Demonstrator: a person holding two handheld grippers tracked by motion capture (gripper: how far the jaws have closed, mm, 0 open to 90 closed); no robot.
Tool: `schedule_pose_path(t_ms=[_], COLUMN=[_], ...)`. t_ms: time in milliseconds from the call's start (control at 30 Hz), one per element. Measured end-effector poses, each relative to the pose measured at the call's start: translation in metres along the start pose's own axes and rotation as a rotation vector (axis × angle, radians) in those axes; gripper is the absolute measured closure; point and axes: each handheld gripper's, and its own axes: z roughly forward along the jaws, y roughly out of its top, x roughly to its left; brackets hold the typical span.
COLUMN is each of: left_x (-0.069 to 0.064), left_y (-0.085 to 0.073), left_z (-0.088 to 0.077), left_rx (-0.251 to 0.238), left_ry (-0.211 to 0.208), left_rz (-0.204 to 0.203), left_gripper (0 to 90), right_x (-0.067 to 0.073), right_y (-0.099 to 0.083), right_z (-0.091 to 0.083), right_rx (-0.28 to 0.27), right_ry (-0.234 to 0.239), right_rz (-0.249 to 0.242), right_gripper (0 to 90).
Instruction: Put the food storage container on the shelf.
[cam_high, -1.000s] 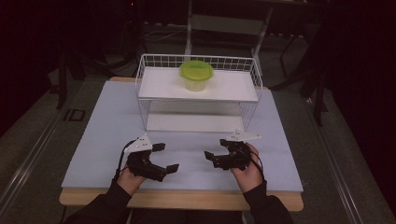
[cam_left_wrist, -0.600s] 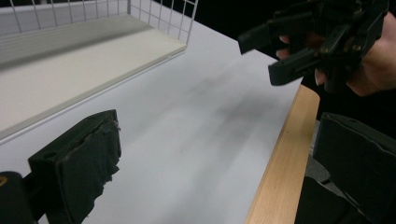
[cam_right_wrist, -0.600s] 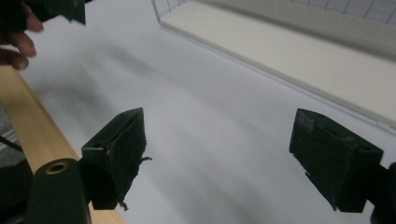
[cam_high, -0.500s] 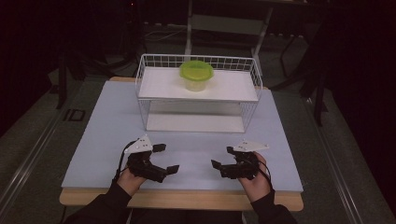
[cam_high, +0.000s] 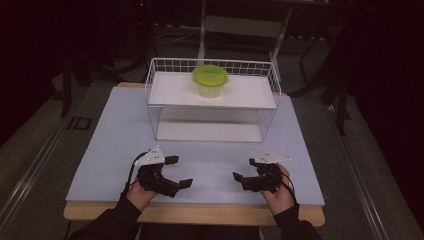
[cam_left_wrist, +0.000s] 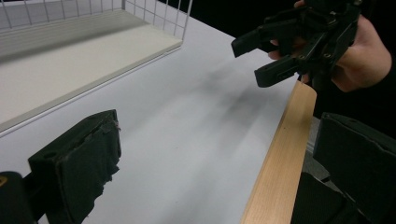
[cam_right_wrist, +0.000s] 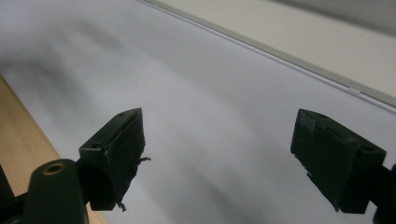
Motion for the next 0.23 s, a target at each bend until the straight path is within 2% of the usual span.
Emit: schedule_pose_path(t_ms=[233], left_x=[0.0002], left_y=[-0.0008], left_z=[0.0012], left_rx=[0.006], left_ry=[-0.007], left_rz=[0.0], left_gripper=[1.9], right_x=[-0.0008], right_y=[-0.002], right_z=[0.0034], right_rx=[0.022], right_ry=[0.003], right_rz=[0.002], right_gripper=[17.4])
